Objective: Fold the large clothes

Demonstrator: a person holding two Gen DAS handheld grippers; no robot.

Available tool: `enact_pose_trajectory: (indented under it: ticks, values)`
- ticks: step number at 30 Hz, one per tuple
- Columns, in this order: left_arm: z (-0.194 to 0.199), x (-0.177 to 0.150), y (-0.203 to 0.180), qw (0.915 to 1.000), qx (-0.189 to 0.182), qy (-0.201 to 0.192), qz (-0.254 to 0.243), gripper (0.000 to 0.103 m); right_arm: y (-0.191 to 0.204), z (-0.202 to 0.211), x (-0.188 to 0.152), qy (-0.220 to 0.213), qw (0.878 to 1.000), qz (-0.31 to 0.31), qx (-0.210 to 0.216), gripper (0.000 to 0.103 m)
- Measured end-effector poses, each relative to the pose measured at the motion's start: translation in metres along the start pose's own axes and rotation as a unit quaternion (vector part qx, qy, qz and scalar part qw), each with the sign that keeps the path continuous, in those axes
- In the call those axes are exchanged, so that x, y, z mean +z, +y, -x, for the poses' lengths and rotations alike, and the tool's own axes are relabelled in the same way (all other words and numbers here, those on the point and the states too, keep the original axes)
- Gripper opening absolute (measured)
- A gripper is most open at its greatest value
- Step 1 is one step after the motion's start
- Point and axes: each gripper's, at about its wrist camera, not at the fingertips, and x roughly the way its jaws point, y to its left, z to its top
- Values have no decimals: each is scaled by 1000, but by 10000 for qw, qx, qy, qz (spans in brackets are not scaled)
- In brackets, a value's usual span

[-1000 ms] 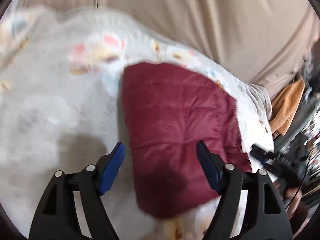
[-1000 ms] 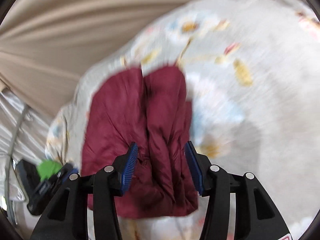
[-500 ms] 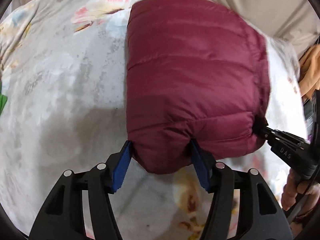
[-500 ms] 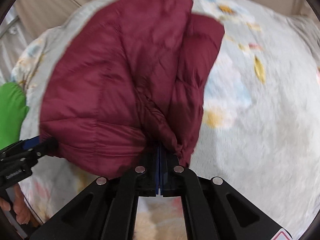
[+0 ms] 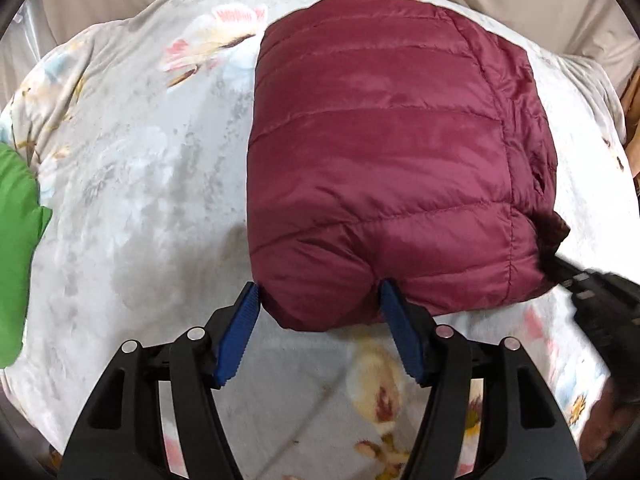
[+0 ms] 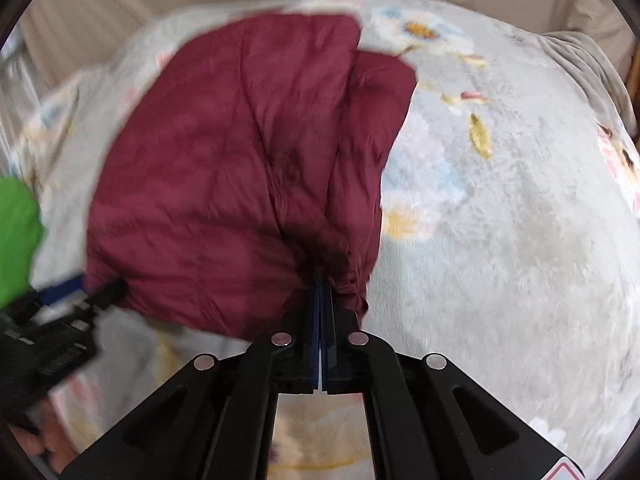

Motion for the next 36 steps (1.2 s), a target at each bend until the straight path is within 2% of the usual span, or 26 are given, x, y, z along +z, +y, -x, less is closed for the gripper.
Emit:
enact_pose_trajectory:
  ticks: [1, 3, 5, 8, 9, 12, 13, 15, 17, 19, 24, 36]
  values:
    - [-1, -1, -2, 10000, 12, 28, -21, 61, 1, -13, -4, 118, 9999, 56, -32, 0]
    - [0, -4, -5, 10000, 46, 81, -24, 61, 2, -12, -6, 126, 9999, 26, -73, 0]
    - [7, -8, -6, 10000, 68, 17, -11, 61, 0, 9, -8, -46, 9999, -113, 29, 0]
    - [24, -15, -8, 9998, 129, -138, 22, 63, -3, 45, -18, -429, 9989, -203, -37, 0]
    - [31, -18, -9, 9997, 131, -219, 54, 66, -4, 51, -21, -486, 9985, -254, -12, 7]
    - [47, -31, -15, 9992, 138, -369, 83, 71, -7, 64, -40, -604, 9976, -331, -58, 14]
    - [50, -36, -17, 9991, 138, -376, 104, 72, -8, 66, -49, -656, 9970, -399, -82, 22]
    - [52, -40, -21, 9992, 48, -358, 174, 72, -10, 70, -61, -700, 9961, -537, -88, 32]
    - [56, -47, -23, 9989, 25, -392, 247, 72, -10, 73, -73, -659, 9959, -607, -77, 33]
    - [56, -52, -24, 9986, 40, -447, 297, 72, -5, 72, -80, -607, 9962, -609, -157, 40]
    - [53, -69, -34, 9985, 118, -484, 207, 72, 4, 68, -95, -450, 9971, -594, -156, 44]
    - [41, -82, -33, 9977, 353, -430, 383, 72, 16, 57, -98, -370, 9978, -519, -196, 46]
